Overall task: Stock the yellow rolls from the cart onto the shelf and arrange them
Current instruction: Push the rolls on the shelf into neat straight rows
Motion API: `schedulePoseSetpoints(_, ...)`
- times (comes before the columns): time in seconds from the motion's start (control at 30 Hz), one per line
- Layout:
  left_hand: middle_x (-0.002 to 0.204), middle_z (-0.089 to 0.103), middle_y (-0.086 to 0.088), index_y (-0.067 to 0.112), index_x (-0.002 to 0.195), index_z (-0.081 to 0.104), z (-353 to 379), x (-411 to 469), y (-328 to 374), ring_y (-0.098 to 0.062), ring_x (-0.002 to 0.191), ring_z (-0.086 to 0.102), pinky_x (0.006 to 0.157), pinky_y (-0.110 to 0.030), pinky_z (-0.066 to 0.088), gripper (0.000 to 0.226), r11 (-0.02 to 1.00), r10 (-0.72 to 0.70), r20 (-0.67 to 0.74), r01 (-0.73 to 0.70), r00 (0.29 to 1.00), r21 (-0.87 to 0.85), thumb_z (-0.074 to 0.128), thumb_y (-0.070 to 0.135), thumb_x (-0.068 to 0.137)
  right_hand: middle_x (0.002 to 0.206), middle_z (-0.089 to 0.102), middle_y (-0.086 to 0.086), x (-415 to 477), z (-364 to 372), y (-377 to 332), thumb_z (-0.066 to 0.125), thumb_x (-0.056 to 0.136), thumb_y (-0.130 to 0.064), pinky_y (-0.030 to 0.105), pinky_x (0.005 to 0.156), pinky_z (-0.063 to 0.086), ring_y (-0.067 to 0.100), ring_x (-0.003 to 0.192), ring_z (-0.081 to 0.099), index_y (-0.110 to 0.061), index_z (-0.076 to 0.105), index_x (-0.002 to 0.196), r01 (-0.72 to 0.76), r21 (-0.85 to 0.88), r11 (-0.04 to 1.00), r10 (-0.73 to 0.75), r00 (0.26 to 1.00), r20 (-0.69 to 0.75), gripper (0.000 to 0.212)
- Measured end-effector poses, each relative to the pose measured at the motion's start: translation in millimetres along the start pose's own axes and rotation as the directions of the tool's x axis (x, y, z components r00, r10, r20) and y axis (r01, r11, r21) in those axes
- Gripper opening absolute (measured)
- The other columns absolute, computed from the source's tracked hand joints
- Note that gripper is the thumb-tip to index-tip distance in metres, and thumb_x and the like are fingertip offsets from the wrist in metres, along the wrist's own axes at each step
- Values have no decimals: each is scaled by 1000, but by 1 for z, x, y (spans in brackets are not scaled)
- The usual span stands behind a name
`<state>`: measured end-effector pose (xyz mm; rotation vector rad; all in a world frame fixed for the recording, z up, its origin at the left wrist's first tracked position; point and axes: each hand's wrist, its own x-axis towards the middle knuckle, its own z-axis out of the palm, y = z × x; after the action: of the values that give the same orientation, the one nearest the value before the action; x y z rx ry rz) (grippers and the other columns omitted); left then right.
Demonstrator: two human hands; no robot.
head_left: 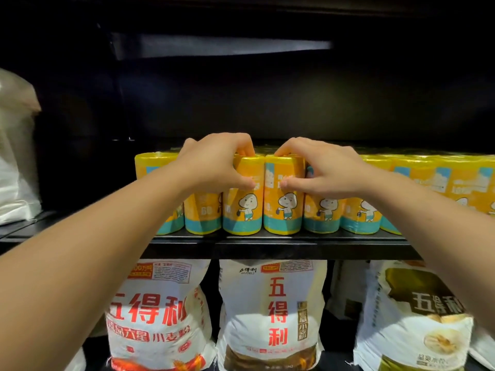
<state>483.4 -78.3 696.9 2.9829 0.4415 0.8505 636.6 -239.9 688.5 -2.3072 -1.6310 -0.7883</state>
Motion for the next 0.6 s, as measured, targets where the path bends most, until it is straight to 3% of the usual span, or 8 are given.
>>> schedulePoseSetpoints(0.17,121,56,10,34,123,51,-6,1,-4,-16,116,52,104,-51,44,53,997,37,59,-32,998,-74,79,40,79,125,54,-19,0,0,-1,58,86,-64,32,77,51,4,108,53,-41,41,131,-16,20,1000,15,1000,8,54)
schedulePoseSetpoints(0.6,118,54,11,36,125,50,-4,2,-13,-16,113,54,104,-54,43,53,984,69,101,-52,992,-170,78,34,80,124,55,-19,0,-1,-2,59,85,-63,35,81,54,4,108,53,-41,41,131,-28,24,999,28,1000,13,54)
